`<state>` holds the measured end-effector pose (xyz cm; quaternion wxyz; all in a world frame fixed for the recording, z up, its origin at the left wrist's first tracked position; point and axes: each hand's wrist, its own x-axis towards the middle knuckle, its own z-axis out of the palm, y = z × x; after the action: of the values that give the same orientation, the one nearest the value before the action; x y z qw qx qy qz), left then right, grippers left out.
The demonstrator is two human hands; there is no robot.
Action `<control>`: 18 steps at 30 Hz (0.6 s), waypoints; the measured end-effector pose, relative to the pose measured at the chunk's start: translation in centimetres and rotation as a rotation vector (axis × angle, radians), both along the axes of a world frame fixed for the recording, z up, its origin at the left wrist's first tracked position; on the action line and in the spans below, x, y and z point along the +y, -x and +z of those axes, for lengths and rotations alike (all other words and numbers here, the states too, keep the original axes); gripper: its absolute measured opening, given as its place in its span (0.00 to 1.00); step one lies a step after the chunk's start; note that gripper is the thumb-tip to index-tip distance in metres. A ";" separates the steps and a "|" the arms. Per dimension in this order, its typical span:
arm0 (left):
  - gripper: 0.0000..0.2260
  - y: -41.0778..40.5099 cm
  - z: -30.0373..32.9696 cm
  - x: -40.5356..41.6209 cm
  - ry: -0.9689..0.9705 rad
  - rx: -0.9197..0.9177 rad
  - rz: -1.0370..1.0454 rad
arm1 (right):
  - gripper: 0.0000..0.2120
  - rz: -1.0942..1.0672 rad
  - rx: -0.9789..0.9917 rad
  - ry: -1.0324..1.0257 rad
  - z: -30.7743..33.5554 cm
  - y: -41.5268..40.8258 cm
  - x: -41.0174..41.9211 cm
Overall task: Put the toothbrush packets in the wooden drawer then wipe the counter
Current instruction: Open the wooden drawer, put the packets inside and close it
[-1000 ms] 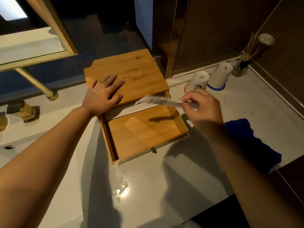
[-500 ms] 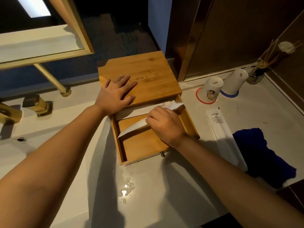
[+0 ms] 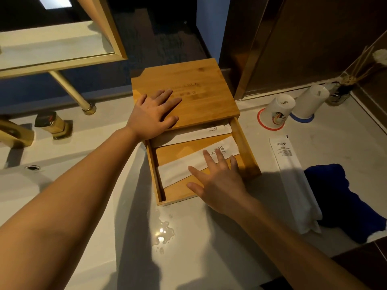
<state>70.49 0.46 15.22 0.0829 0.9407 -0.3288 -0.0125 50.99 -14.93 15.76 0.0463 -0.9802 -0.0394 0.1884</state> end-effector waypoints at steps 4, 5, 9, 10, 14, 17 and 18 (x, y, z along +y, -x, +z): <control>0.26 0.0 0.1 0.0 -0.003 -0.002 0.003 | 0.29 -0.006 0.130 0.016 0.2 -0.5 -0.7; 0.26 0.0 0.1 0.0 -0.003 0.000 0.002 | 0.29 -0.005 0.146 0.021 0.2 -0.7 -0.7; 0.25 0.0 0.0 0.0 -0.009 0.000 -0.002 | 0.30 -0.042 0.163 0.057 0.0 -1.7 -0.1; 0.25 0.0 0.0 0.0 -0.009 -0.004 -0.002 | 0.30 -0.054 0.167 0.074 -0.1 -2.0 0.2; 0.26 0.0 0.0 0.0 -0.009 -0.003 0.001 | 0.32 -0.104 0.173 0.112 -0.6 -3.1 1.3; 0.26 0.0 0.1 0.0 -0.012 -0.001 0.001 | 0.33 -0.126 0.166 0.125 -0.9 -3.7 1.6; 0.26 0.0 0.1 0.0 -0.012 -0.002 0.001 | 0.33 -0.129 0.161 0.122 -1.0 -3.8 1.6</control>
<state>70.51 0.46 15.27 0.0769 0.9413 -0.3286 -0.0136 54.77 -13.33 14.74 0.0016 -0.9635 0.0390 0.2650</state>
